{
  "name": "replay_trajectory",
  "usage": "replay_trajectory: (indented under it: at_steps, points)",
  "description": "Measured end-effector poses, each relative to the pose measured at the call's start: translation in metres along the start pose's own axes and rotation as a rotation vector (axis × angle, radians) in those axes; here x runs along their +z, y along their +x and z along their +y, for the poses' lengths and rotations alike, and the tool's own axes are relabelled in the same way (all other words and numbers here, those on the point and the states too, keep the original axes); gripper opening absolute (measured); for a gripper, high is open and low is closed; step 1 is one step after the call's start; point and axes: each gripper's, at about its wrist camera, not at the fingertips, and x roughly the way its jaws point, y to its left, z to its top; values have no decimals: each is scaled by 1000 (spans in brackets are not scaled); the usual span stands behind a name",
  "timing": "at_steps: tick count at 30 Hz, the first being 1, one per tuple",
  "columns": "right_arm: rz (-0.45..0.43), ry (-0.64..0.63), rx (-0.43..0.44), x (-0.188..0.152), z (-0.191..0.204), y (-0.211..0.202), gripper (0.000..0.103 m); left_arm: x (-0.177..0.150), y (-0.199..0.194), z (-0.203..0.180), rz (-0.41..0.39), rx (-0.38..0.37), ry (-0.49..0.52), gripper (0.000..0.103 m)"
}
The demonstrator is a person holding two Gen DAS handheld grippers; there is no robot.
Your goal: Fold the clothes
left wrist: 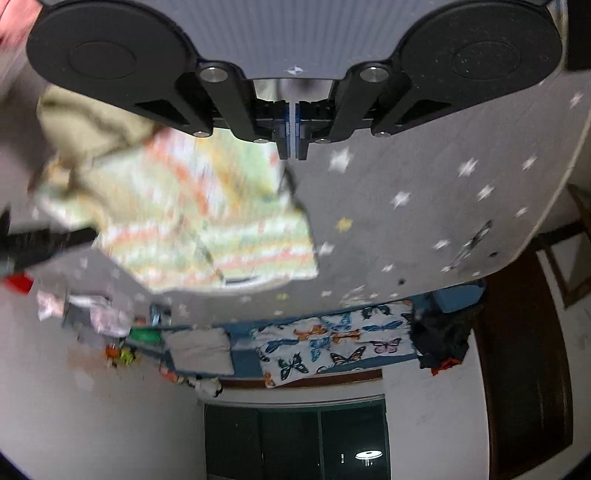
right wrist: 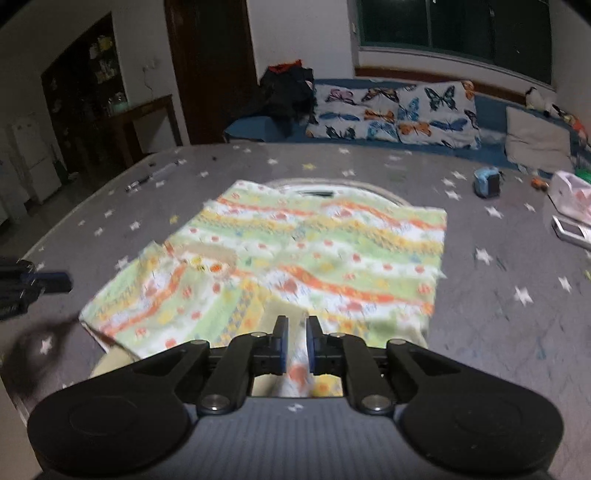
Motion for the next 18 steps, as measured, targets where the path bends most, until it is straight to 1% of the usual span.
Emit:
replay_trajectory:
  at_steps: [3, 5, 7, 10, 11, 15, 16, 17, 18]
  points:
    - [-2, -38, -1, 5, 8, 14, 11, 25, 30, -6, 6, -46, -11, 3]
    - [14, -59, -1, 4, 13, 27, 11, 35, 54, -12, 31, -55, -3, 3]
    - [38, -69, -1, 2, 16, 40, 11, 38, 75, -17, 64, -42, 14, 3]
    - [55, -59, 9, -3, 13, 48, 11, 32, 100, -18, 127, 26, 55, 3]
    - [57, -58, 14, -4, 12, 49, 11, 29, 101, -16, 118, 26, 61, 4]
    - [44, -75, 12, -3, 12, 45, 13, 27, 96, -16, 111, 71, 76, 5]
    - [34, -81, 7, -3, 13, 42, 19, 27, 94, -17, 107, 105, 91, 5]
    - [29, -86, 6, -3, 13, 39, 22, 27, 91, -16, 97, 126, 95, 5]
    - [27, -90, 8, -4, 13, 36, 24, 28, 89, -14, 91, 121, 84, 5]
